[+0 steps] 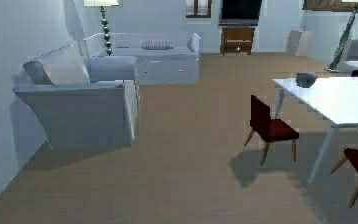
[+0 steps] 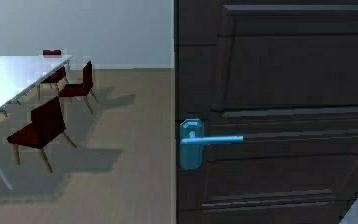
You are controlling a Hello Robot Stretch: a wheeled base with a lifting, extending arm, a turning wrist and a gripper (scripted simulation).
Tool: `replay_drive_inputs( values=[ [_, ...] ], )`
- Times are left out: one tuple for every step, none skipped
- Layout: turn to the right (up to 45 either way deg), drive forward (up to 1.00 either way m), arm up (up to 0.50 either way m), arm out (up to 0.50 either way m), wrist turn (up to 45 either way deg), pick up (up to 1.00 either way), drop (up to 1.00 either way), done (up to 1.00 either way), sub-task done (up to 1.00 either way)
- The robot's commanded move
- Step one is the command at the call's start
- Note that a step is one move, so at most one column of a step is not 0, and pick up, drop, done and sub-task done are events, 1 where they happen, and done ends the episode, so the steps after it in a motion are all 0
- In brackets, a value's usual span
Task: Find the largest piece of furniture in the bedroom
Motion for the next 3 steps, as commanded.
replay_drive_inputs(
  values=[
    [24.0, 0.0, 0.0, 0.0, 0.0, 0.0, 0.0, 0.0, 0.0],
    [0.0, 0.1, 0.0, 0.0, 0.0, 0.0, 0.0, 0.0, 0.0],
    [15.0, 0.0, 0.0, 0.0, 0.0, 0.0, 0.0, 0.0, 0.0]
  ],
)
